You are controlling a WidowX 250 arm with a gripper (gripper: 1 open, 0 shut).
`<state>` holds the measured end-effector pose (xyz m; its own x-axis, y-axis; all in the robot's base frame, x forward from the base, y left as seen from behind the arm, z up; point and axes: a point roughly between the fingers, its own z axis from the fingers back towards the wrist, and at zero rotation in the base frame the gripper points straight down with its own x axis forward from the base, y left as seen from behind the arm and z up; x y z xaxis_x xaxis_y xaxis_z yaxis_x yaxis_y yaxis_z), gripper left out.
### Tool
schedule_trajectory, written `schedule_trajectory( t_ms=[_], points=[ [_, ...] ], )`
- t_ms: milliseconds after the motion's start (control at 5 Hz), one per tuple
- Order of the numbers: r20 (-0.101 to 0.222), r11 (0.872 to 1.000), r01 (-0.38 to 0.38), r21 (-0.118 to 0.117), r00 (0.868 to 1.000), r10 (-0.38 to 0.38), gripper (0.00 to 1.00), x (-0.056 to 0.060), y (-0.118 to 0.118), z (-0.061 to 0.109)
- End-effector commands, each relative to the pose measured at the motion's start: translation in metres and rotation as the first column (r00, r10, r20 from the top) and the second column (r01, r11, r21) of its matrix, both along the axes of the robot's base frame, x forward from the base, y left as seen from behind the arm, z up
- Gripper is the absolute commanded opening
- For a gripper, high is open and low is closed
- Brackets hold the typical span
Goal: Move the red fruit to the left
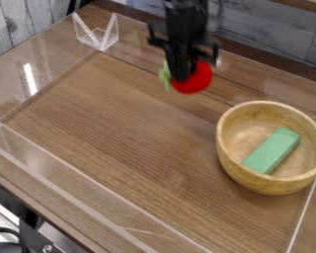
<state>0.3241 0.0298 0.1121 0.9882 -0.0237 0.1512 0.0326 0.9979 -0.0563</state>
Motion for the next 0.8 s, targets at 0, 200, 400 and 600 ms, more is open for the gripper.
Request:
schedule_trajectory(
  t_ms=[0, 200, 400, 600],
  points=[
    [0.092, 0.997, -0.071, 0.018, 0.993, 0.069, 0.0, 0.012, 0.029, 0.041],
    [0.086, 0.985, -0.167, 0.043, 0.983, 0.163, 0.0, 0.008, 0.052, 0.04],
    [0.079, 0.973, -0.218, 0.071, 0.974, 0.213, 0.0, 0.002, 0.066, 0.033],
    [0.072, 0.968, -0.232, 0.093, 0.971, 0.226, 0.0, 0.001, 0.086, 0.03]
  ],
)
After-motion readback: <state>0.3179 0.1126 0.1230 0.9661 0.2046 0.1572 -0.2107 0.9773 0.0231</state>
